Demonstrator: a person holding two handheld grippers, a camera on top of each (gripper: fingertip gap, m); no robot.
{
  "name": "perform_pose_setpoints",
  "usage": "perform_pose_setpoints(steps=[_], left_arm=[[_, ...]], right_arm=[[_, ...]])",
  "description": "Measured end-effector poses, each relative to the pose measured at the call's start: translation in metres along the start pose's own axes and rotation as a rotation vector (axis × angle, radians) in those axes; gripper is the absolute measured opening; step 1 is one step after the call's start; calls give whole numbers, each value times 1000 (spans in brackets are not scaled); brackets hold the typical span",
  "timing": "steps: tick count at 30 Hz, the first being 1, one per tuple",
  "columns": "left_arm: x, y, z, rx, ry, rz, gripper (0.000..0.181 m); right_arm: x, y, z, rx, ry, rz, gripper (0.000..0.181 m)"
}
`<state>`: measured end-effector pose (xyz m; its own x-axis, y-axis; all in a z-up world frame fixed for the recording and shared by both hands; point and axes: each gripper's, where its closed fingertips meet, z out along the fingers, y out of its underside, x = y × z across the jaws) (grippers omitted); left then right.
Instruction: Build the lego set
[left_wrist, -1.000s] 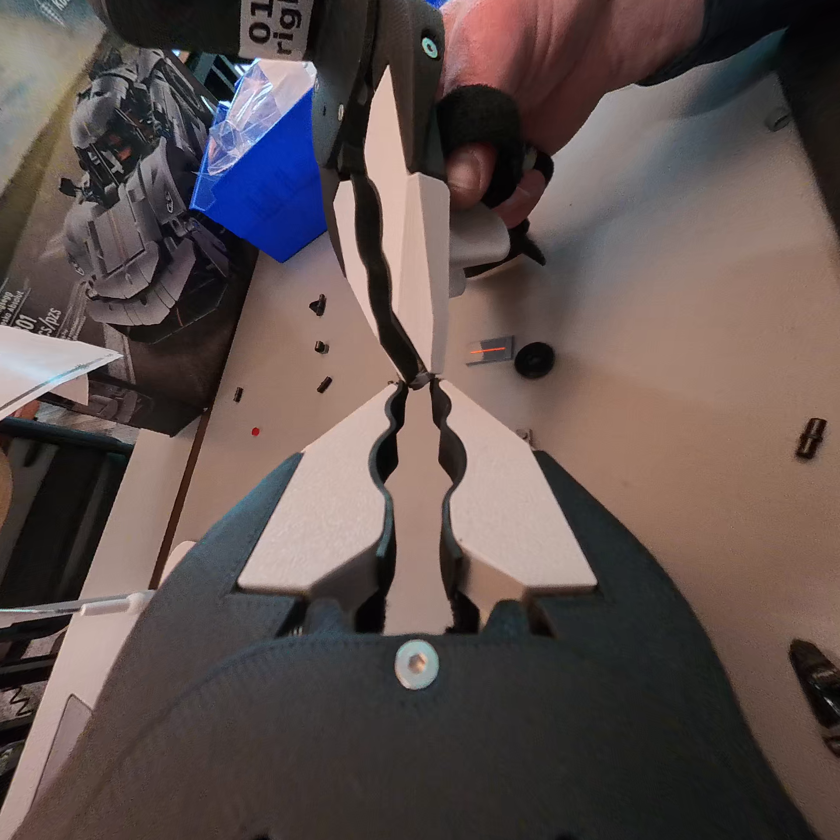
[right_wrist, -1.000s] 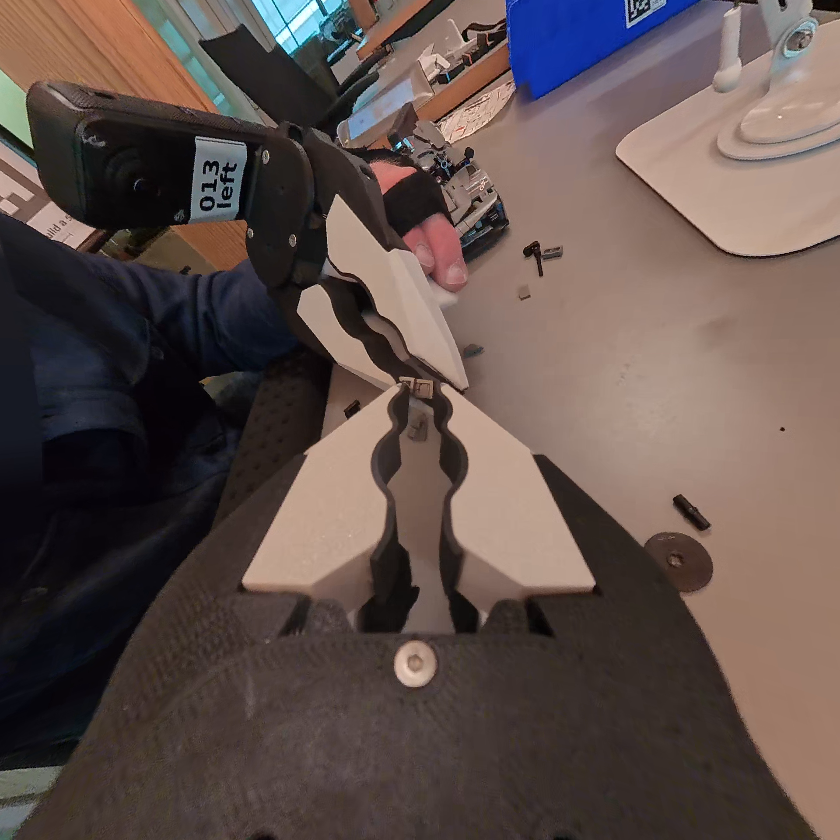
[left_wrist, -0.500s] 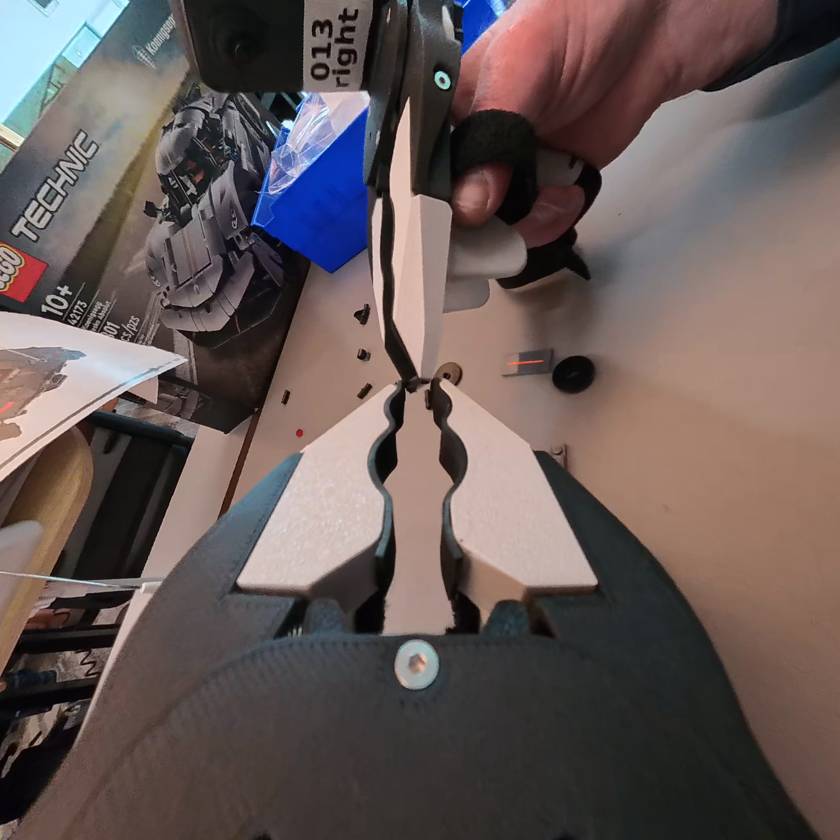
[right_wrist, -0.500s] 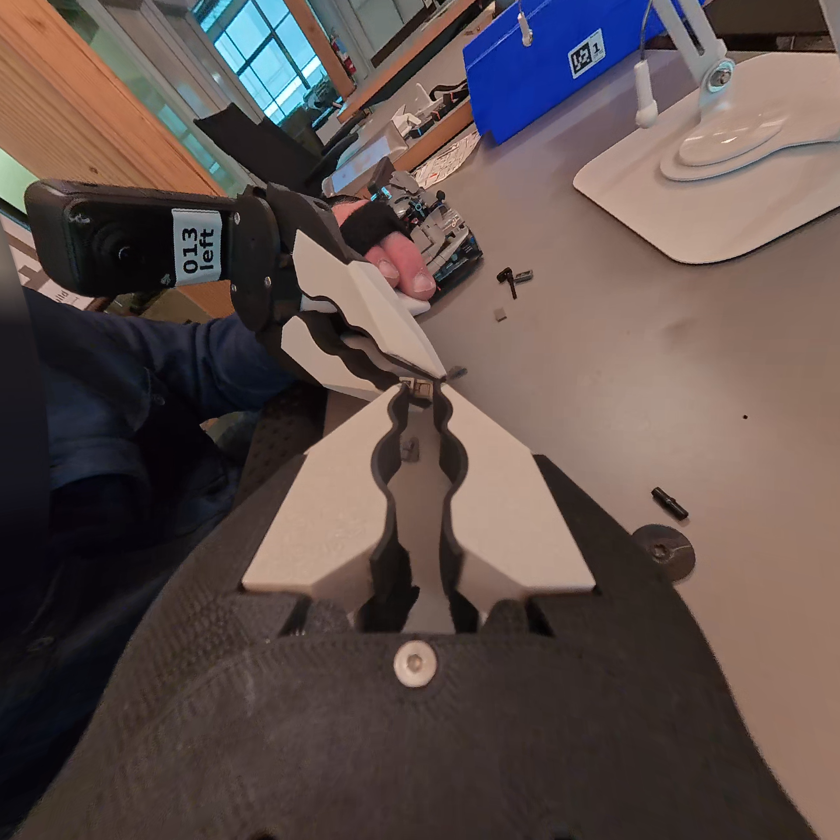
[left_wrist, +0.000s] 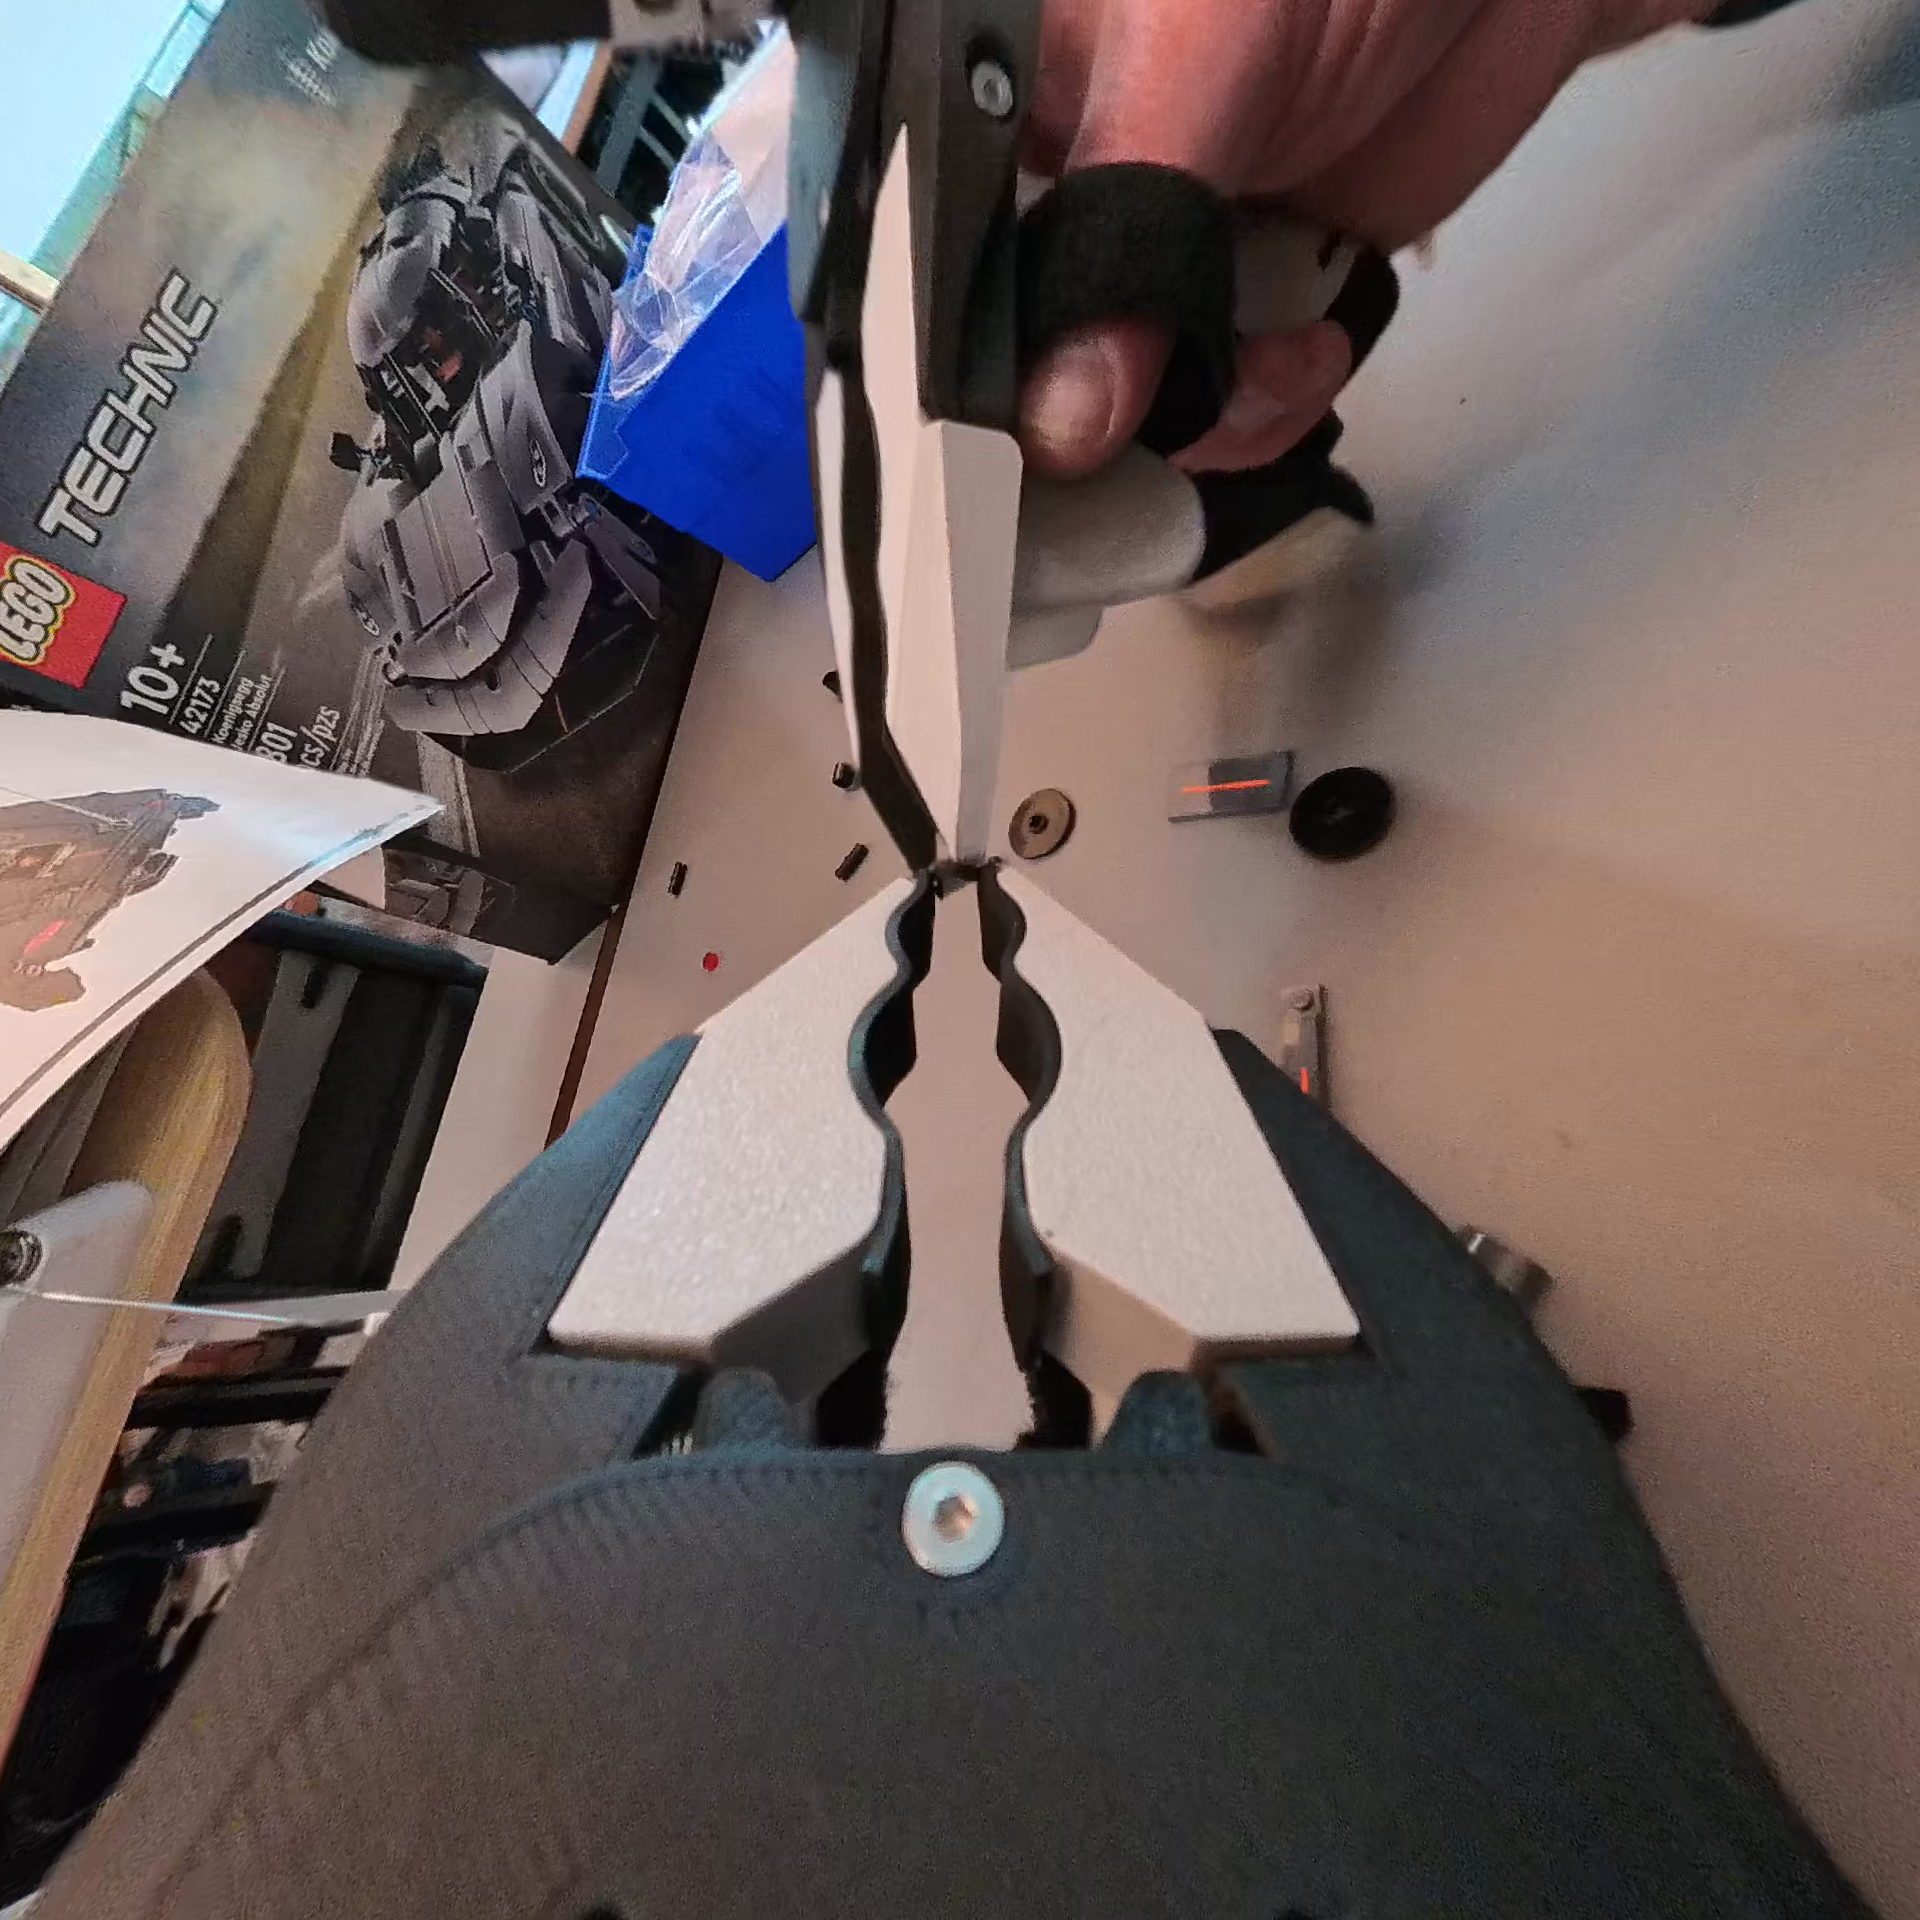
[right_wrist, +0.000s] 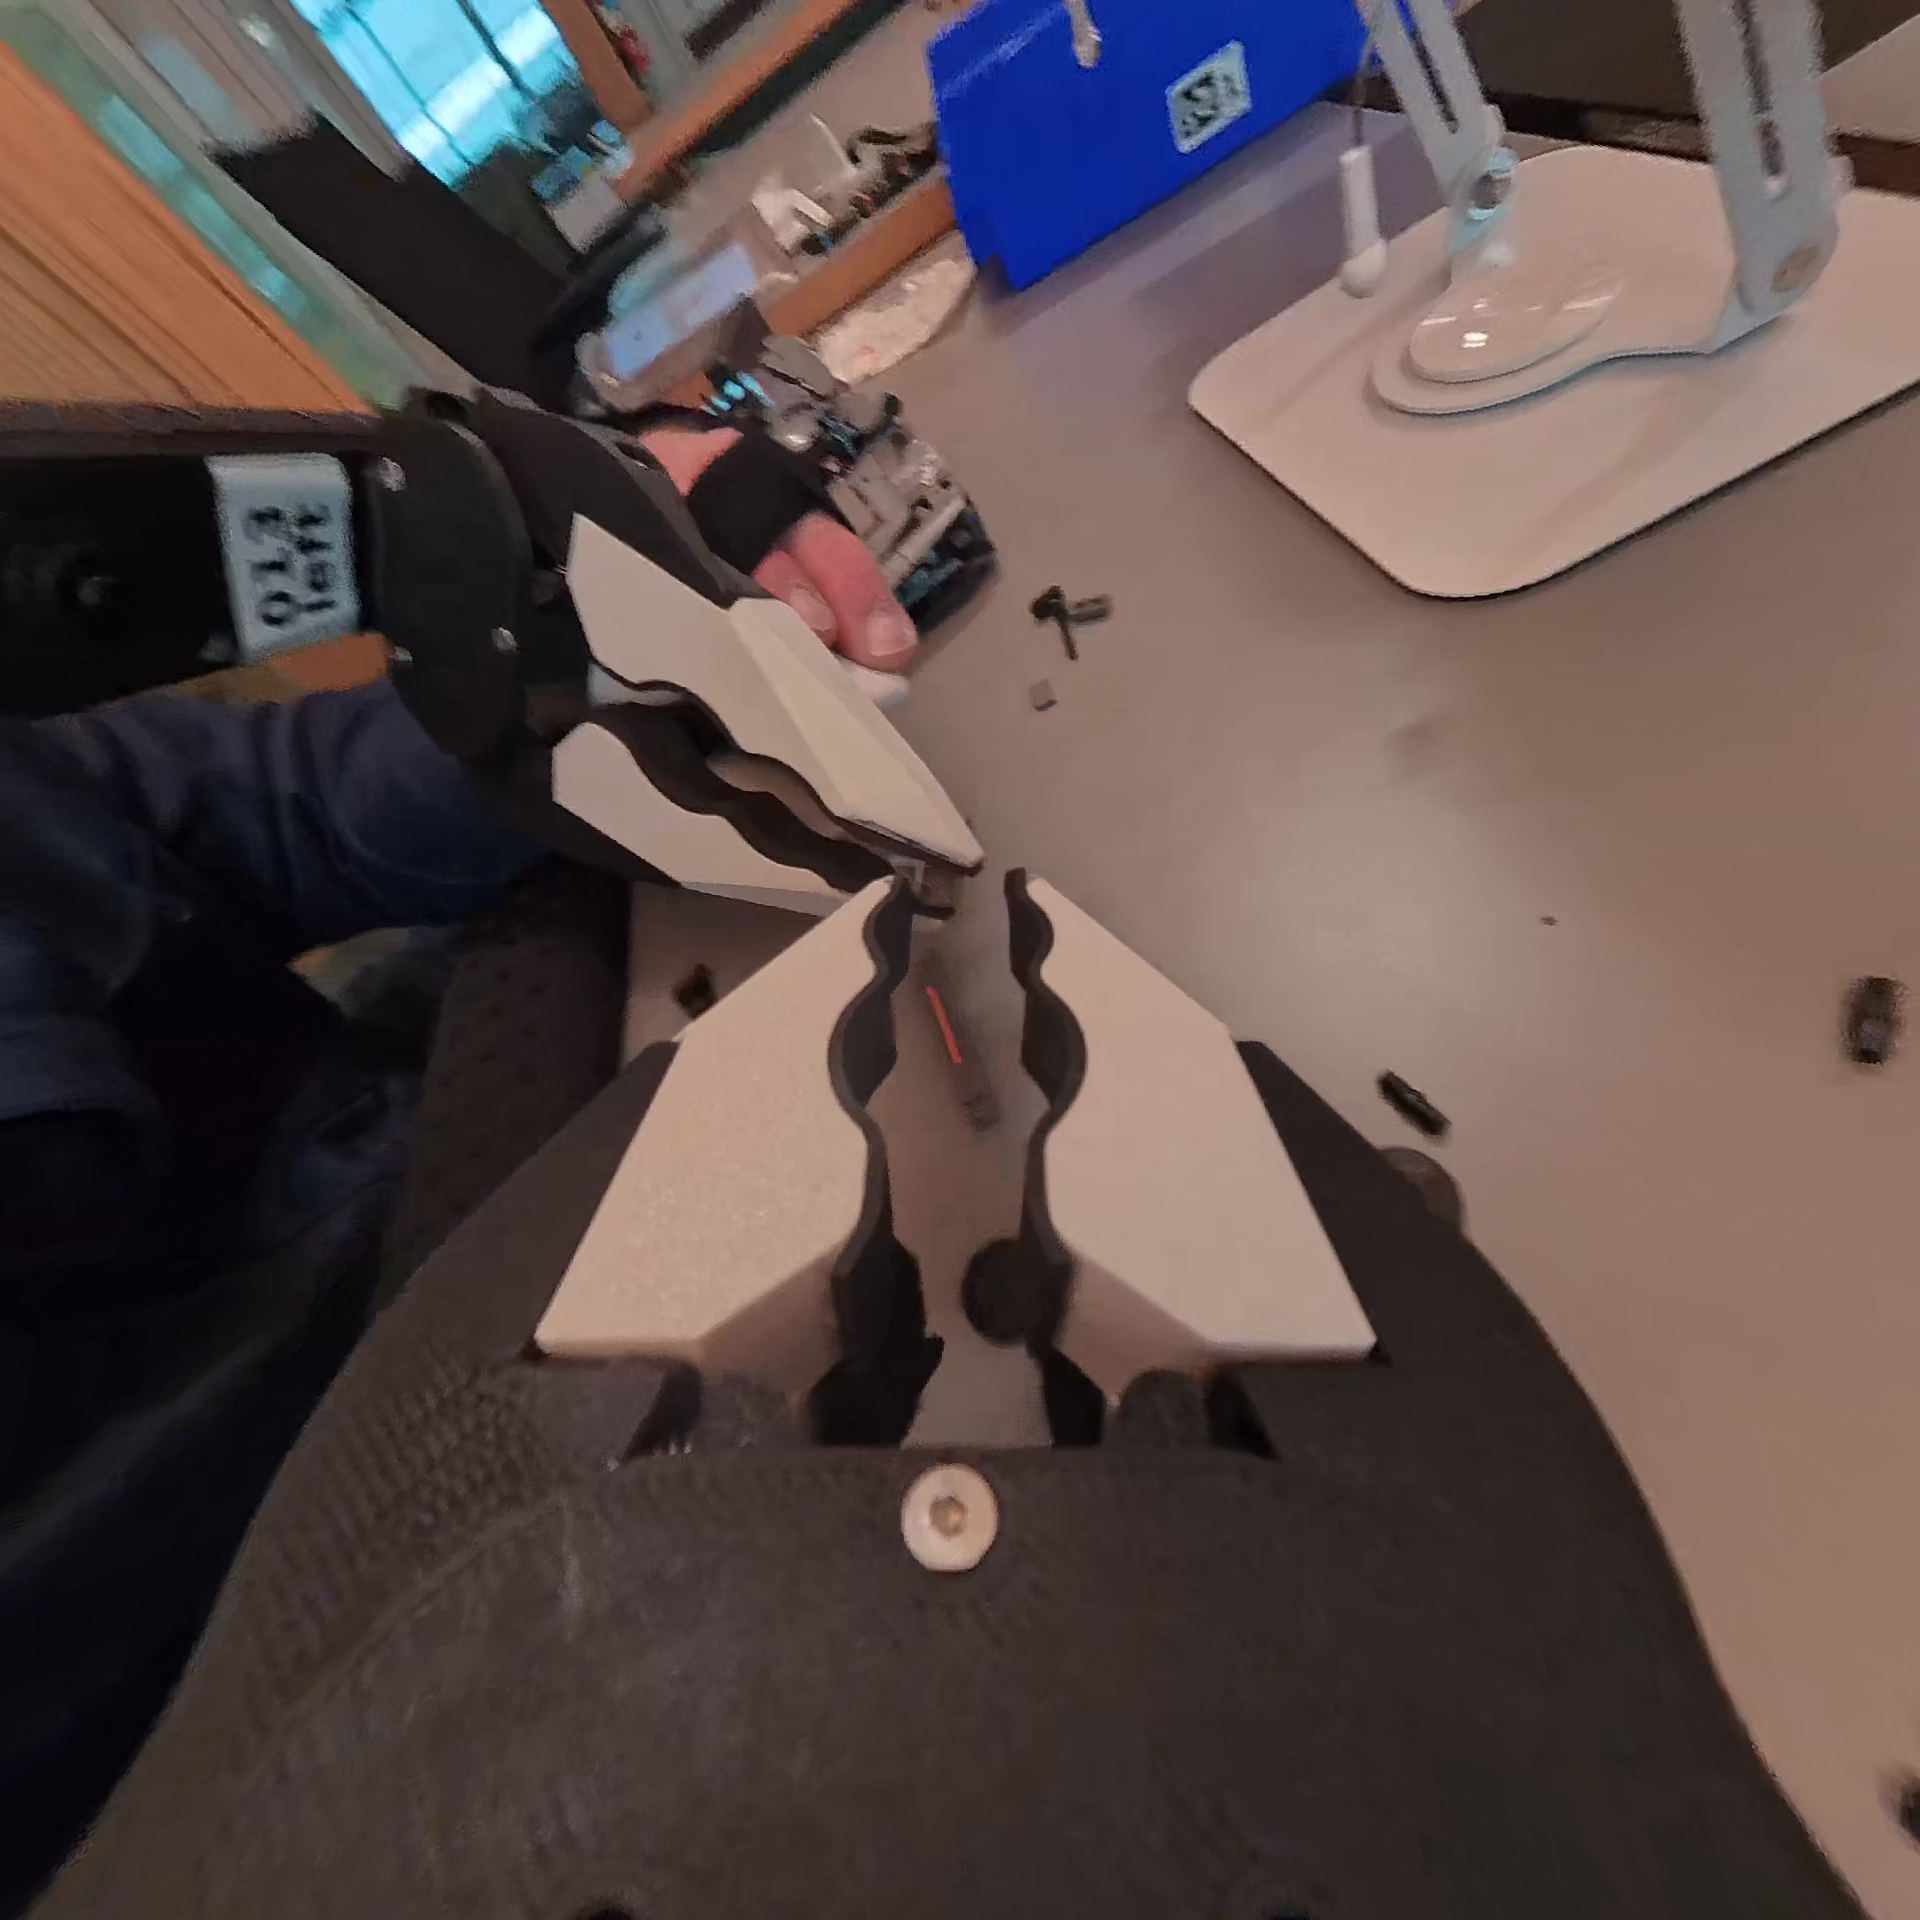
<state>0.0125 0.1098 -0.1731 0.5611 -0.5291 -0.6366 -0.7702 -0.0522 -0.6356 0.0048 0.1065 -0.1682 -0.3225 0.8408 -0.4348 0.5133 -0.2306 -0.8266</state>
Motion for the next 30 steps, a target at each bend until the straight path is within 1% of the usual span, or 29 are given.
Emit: perform_pose_setpoints(steps=[2,4,7,9,14,20,26,30], left_arm=[[1,2,1,-14,-2,13,7],[1,3,2,-22,-3,17,7],[1,5,4,-45,-8,39,6],[2,6,5,-56,-9,51,6],[4,8,6,-67,2,50,6],[7,11,9,-95,10,71,6],[7,12,9,-94,15,59,6],[7,9,8,-63,28,16,6]], right_arm=[[2,1,-1,-30,60,-48,18],[2,2,1,-39,81,-65,15],[4,5,2,-55,98,-56,15],[4,6,2,-60,94,-50,13],[-1,5,2,-53,67,-34,14],[1,8,6,-85,122,-75,10],[1,9,5,-78,103,-56,4],[0,7,4,-62,74,-36,4]])
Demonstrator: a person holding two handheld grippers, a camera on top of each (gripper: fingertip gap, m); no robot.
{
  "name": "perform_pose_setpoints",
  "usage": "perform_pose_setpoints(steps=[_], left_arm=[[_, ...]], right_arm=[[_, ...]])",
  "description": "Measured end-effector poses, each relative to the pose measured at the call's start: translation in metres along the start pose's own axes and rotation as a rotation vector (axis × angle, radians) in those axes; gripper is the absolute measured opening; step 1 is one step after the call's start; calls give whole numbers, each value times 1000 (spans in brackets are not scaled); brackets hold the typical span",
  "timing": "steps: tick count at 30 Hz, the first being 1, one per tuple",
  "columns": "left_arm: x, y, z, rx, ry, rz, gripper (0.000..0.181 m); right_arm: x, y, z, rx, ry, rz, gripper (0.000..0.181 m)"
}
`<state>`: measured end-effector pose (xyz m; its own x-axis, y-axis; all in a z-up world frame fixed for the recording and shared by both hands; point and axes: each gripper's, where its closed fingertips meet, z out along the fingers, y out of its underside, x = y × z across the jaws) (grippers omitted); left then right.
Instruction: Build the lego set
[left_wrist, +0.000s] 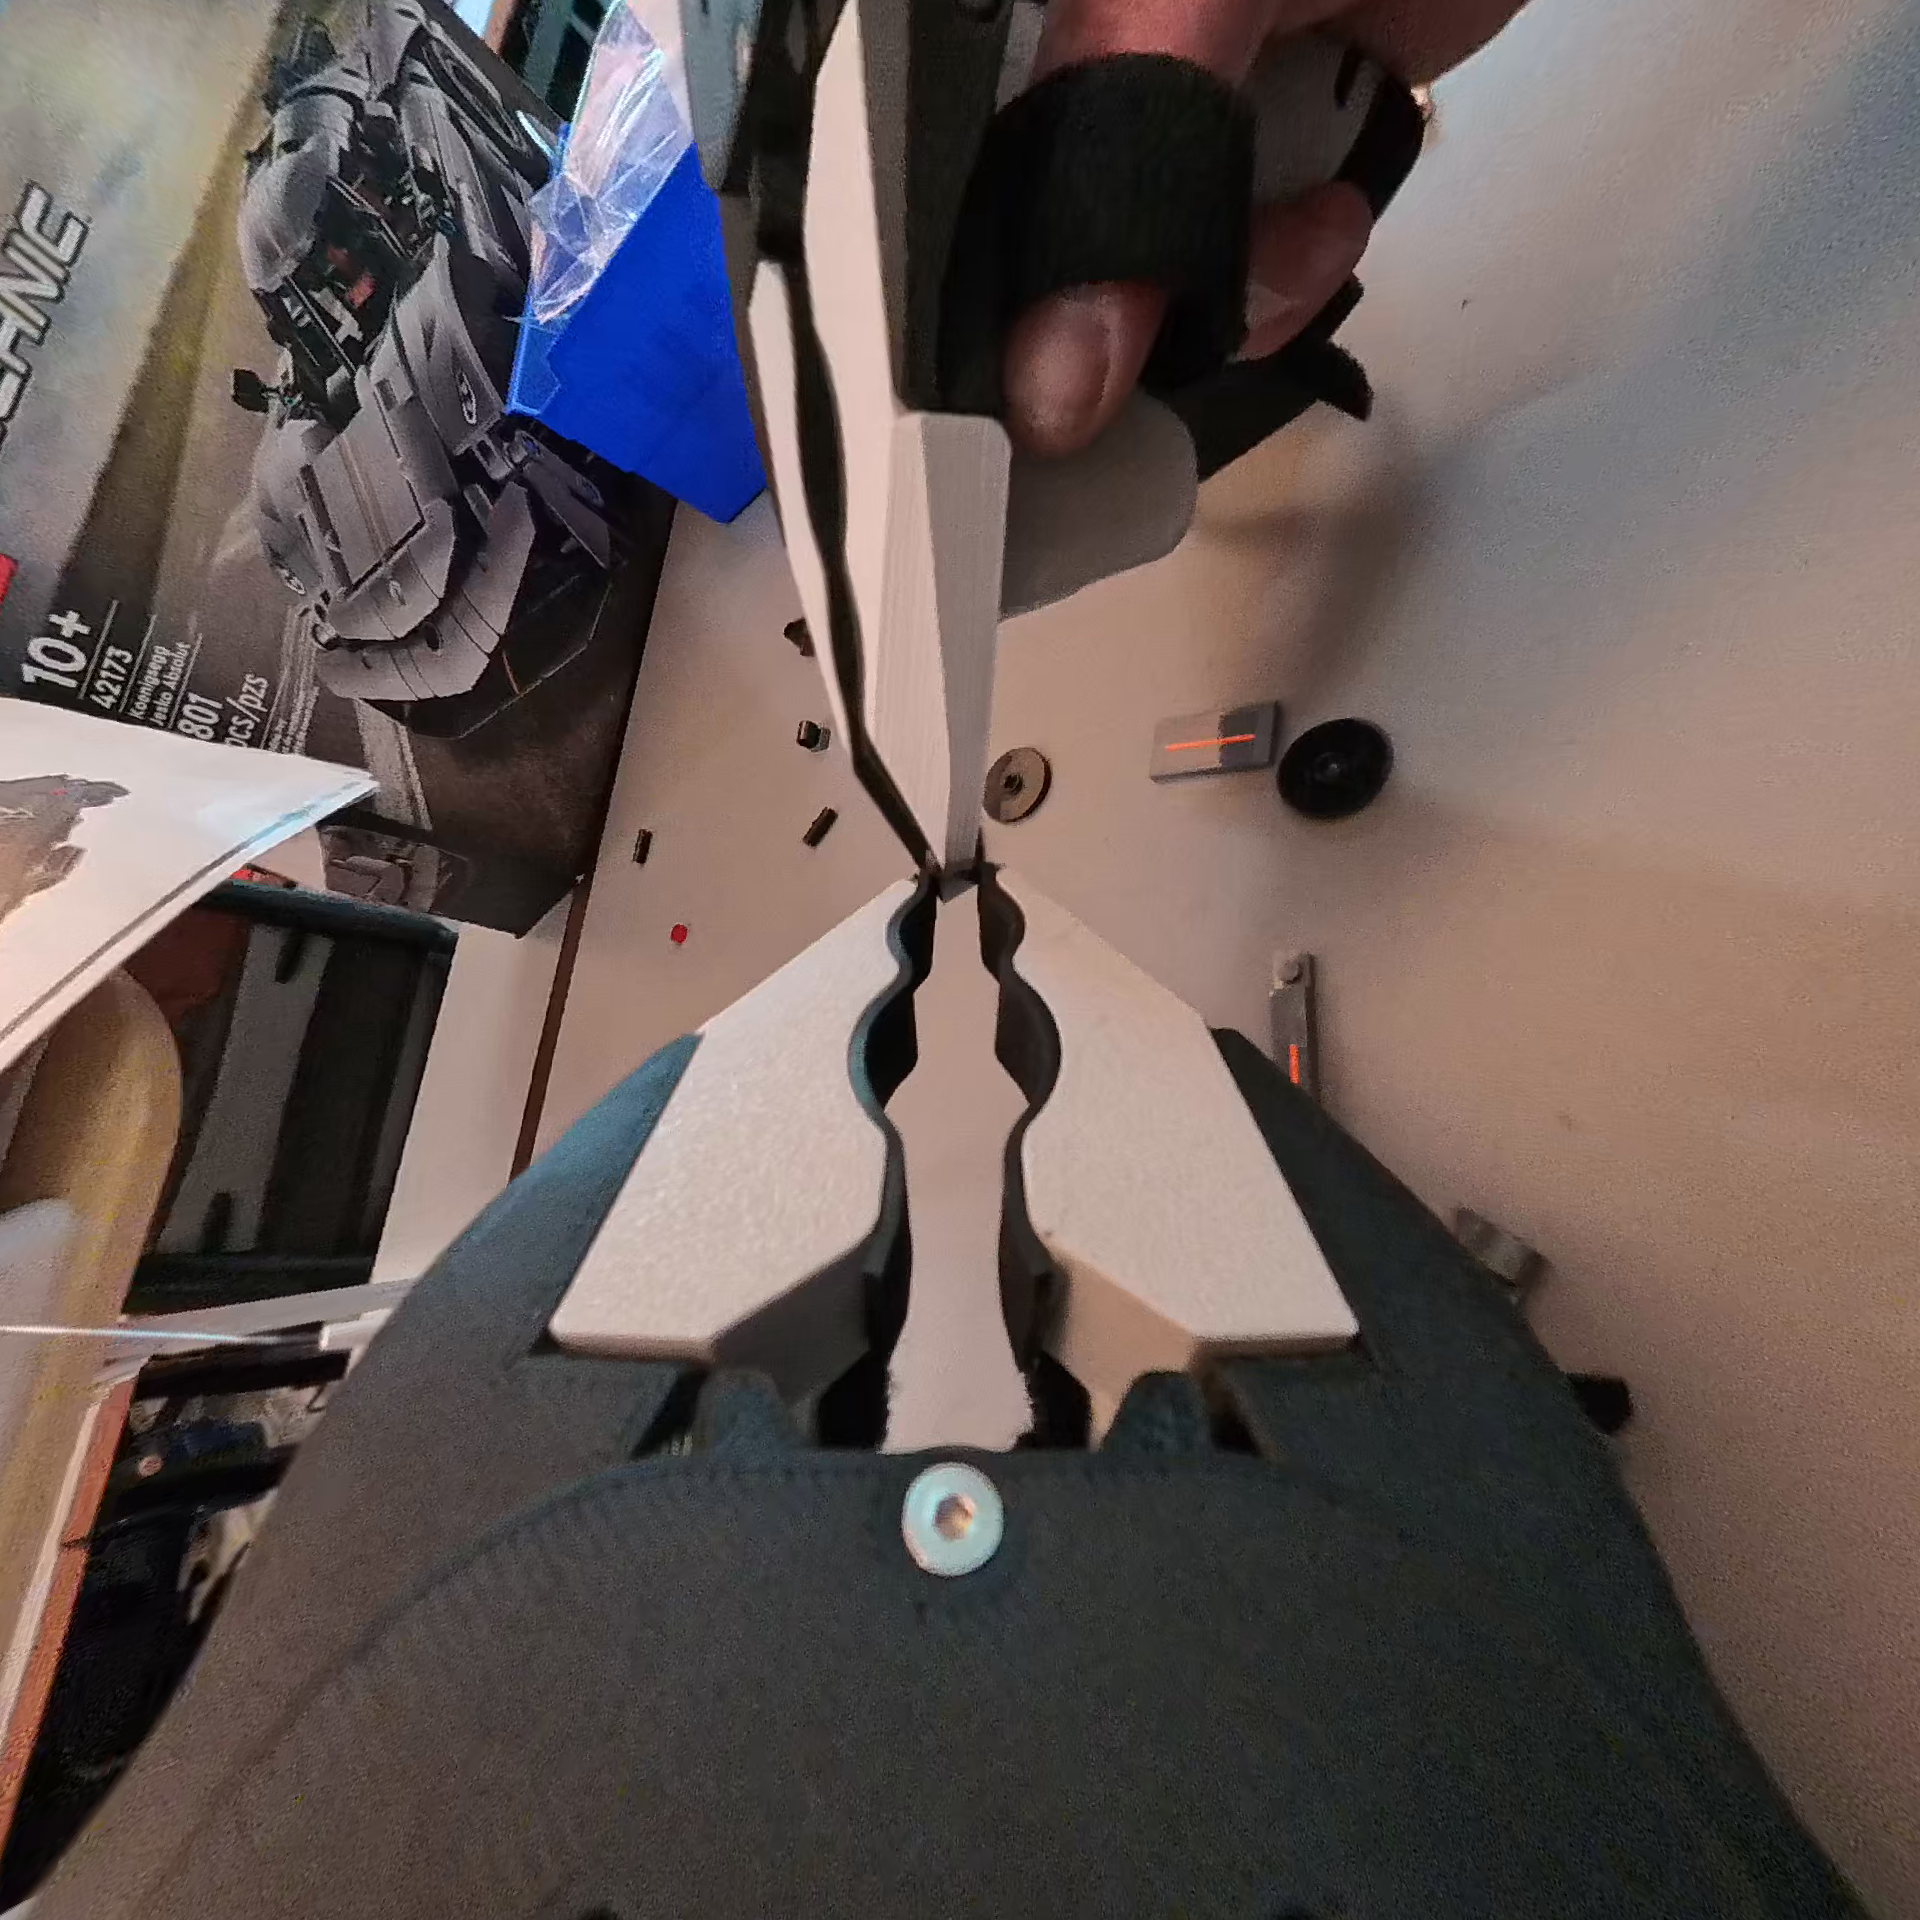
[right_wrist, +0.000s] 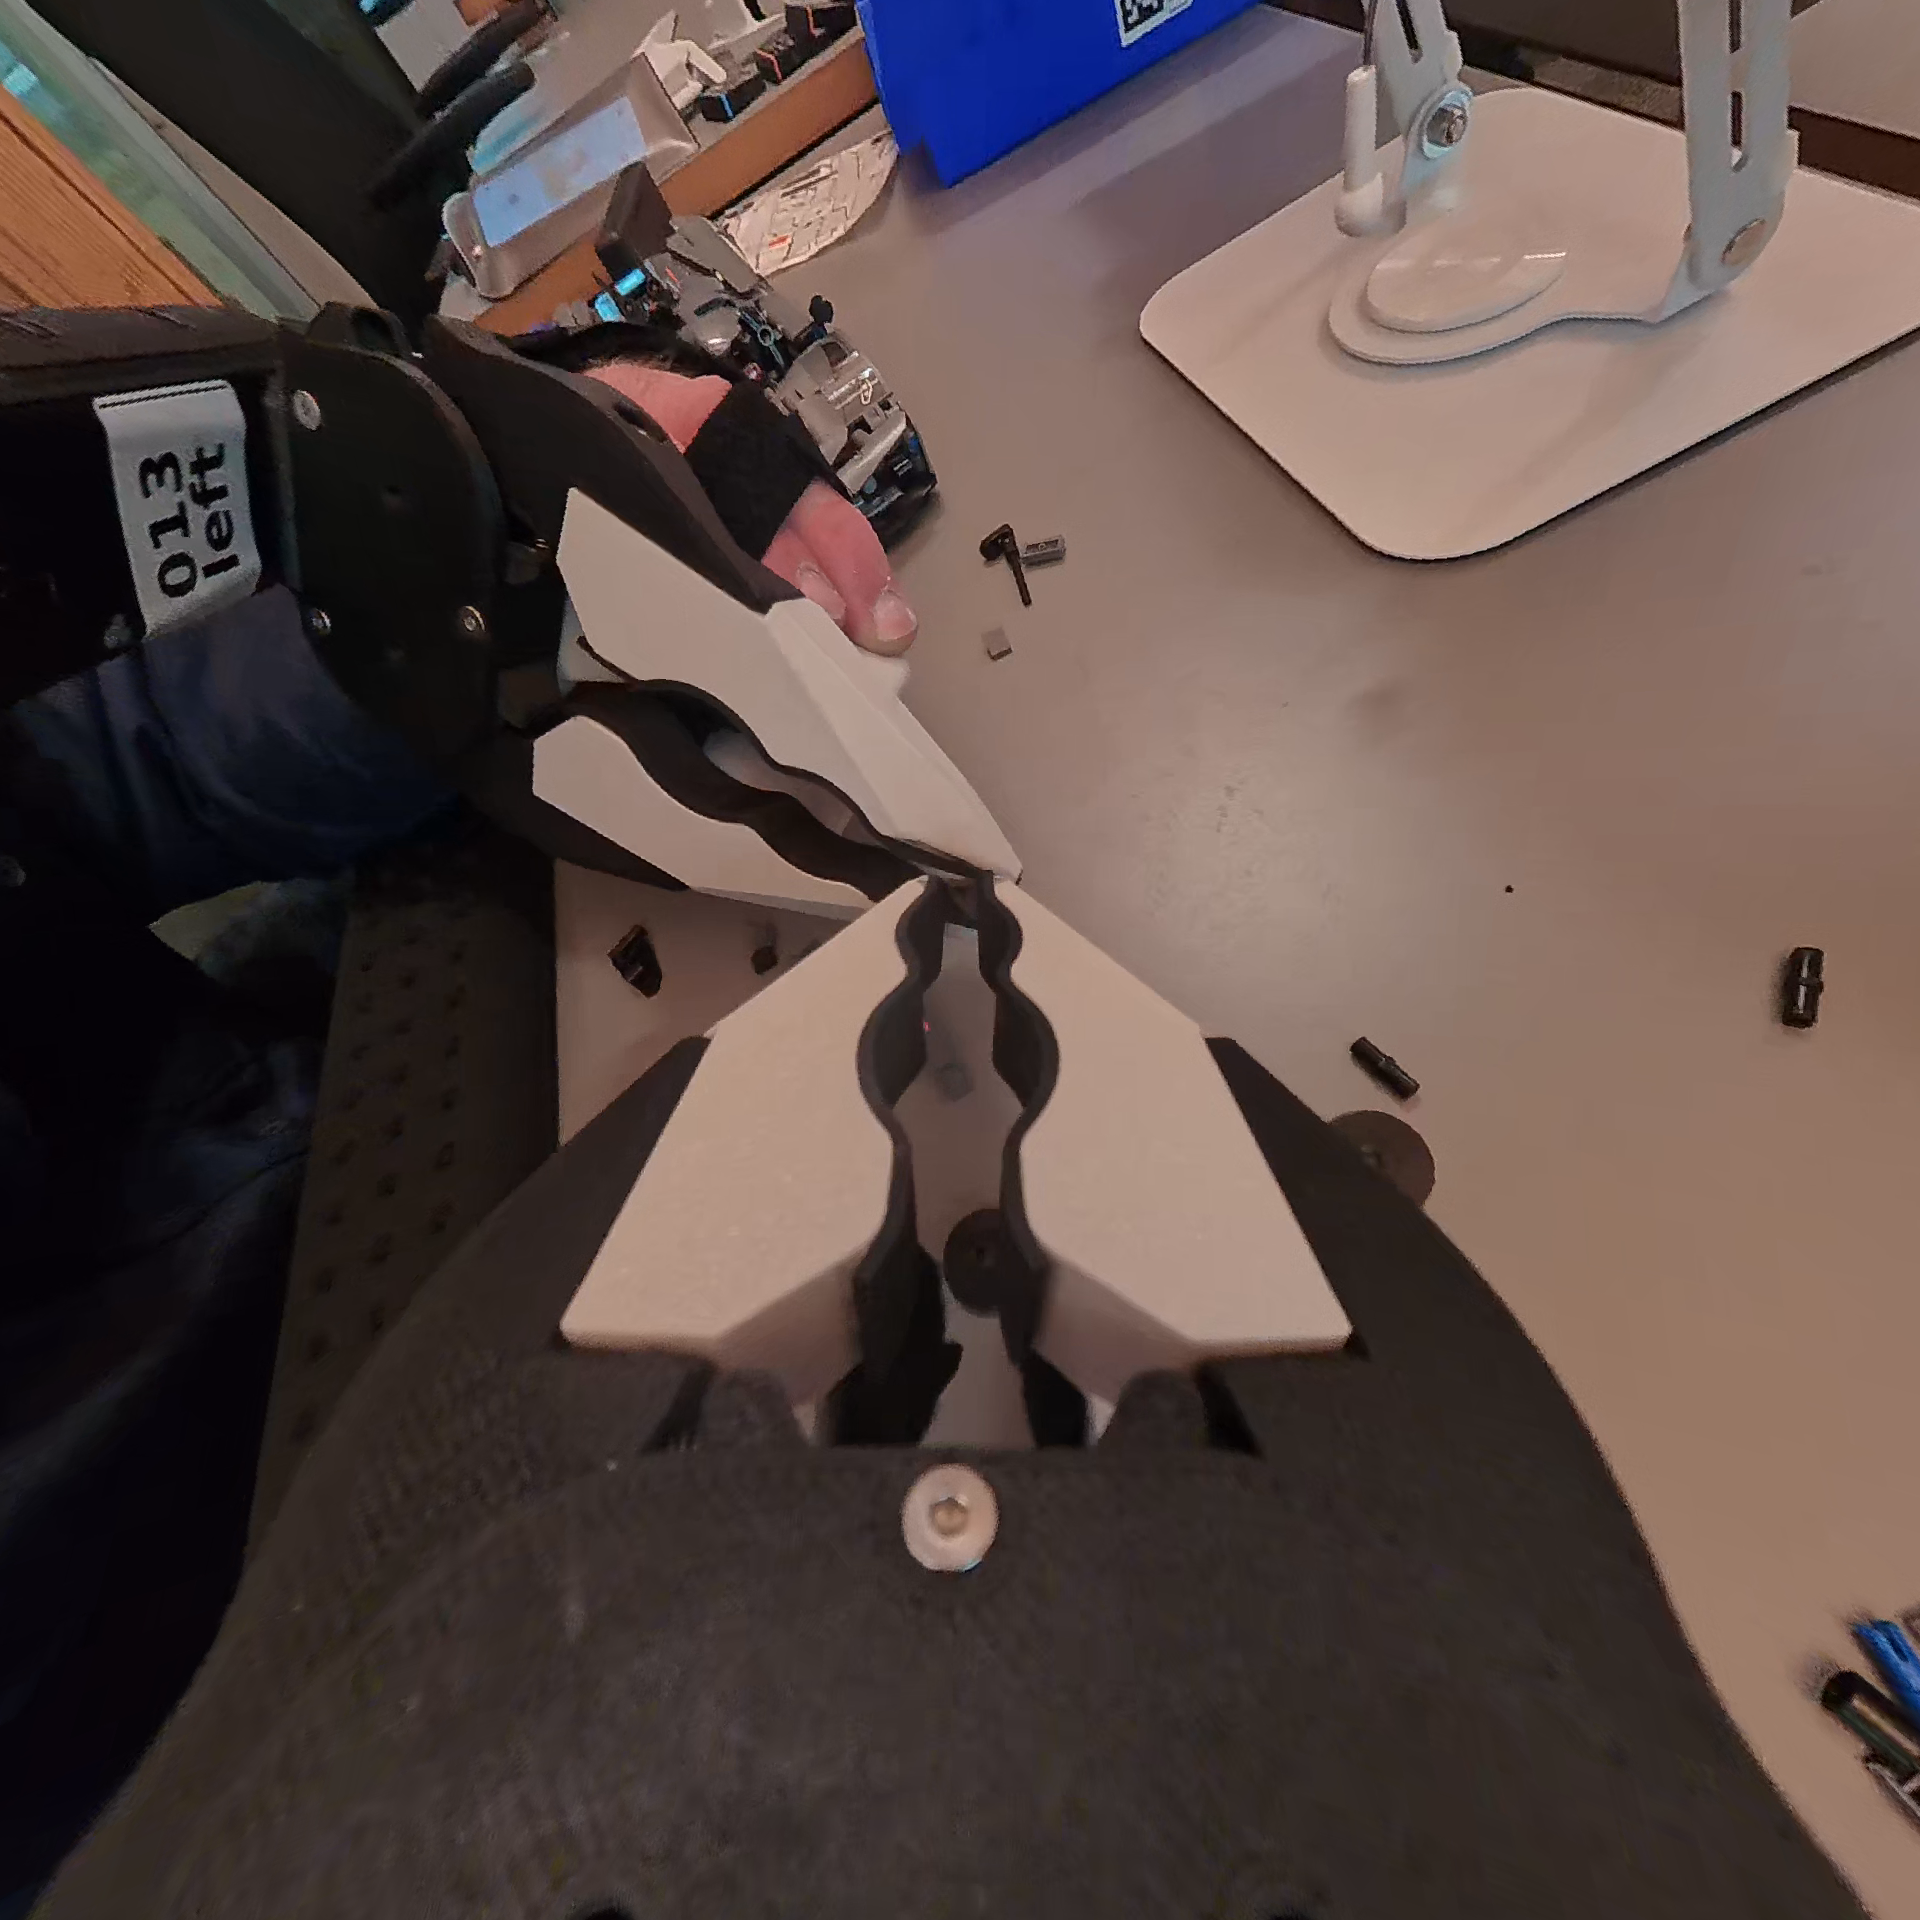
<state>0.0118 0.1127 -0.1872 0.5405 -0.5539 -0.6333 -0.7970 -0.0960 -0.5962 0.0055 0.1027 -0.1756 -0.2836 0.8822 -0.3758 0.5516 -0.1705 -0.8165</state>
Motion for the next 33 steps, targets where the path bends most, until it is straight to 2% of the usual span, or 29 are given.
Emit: perform_pose_setpoints(steps=[18,30,33], left_arm=[[0,-6,-4,88,47,-92,6],[-1,-4,-6,88,55,-99,6],[1,-3,-5,83,67,-100,6]], right_arm=[[-3,0,-8,31,-104,80,3],[3,3,-7,23,-86,86,0],[8,7,-4,-13,-31,44,1]])
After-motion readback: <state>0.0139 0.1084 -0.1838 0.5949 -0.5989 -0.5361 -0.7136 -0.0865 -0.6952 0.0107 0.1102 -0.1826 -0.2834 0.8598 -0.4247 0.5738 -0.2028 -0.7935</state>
